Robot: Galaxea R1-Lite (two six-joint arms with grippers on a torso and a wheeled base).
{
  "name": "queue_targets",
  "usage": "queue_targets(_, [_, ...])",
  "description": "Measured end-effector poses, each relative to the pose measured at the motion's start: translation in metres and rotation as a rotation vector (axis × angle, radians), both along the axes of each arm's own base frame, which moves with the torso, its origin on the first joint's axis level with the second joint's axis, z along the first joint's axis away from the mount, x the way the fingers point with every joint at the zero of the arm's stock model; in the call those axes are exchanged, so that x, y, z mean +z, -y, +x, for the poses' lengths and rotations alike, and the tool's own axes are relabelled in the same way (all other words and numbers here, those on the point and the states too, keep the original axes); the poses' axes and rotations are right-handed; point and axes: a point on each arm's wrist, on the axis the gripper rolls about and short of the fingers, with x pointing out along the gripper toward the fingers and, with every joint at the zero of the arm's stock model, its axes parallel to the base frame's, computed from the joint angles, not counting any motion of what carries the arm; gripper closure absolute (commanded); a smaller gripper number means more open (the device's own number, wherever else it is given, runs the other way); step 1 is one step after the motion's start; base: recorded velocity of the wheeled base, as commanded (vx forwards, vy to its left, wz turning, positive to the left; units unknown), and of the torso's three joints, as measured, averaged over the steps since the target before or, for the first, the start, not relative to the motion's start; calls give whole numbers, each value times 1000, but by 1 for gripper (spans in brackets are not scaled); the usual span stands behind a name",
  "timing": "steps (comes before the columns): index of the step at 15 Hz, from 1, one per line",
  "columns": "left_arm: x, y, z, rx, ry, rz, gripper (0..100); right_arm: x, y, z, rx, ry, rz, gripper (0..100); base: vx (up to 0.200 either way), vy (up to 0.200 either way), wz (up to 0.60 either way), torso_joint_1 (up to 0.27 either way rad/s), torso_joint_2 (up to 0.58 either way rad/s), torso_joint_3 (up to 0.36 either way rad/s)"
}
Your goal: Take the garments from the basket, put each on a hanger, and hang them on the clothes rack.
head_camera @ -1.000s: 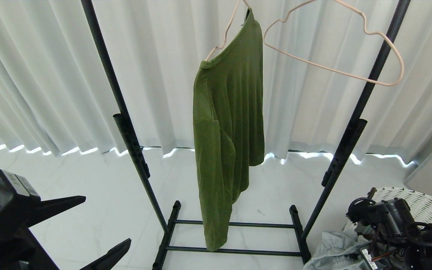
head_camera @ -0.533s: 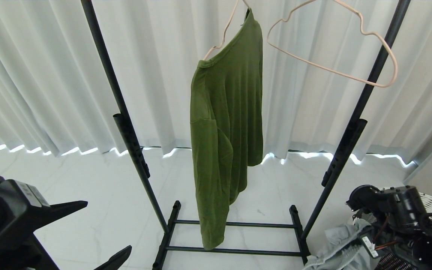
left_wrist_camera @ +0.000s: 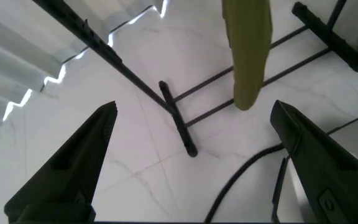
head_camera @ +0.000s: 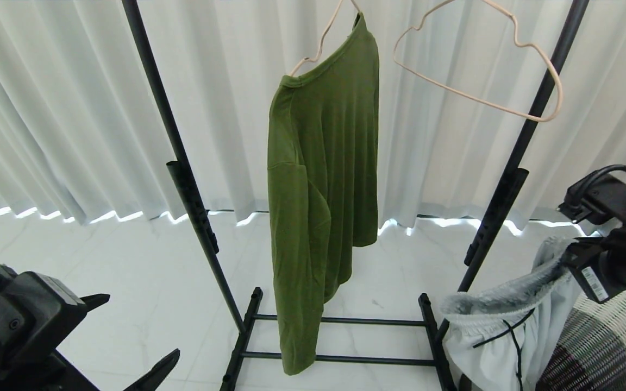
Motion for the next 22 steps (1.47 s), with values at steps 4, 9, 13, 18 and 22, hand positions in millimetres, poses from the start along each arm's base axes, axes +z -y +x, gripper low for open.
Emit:
queue_targets(4, [-1, 2, 2, 0, -5, 1, 0, 28, -2, -21, 68, 97, 50, 100, -50, 0, 0, -2, 2, 3])
queue_targets(9, [7, 19, 17, -110, 45, -110, 0, 51, -16, -34, 183, 170, 106, 100, 0, 0, 0, 0, 0, 0])
queue_targets(13, [1, 39, 31, -266, -16, -145, 0, 68, -38, -45, 319, 204, 154, 100, 0, 0, 0, 0, 0, 0])
queue_targets(18, [0, 70, 22, -420, -254, -388, 0, 86, -84, -60, 504, 183, 301, 100, 0, 0, 0, 0, 0, 0])
queue_targets(22, [8, 104, 29, -375, -384, -525, 0, 98, -109, -66, 573, 173, 374, 100, 0, 0, 0, 0, 0, 0])
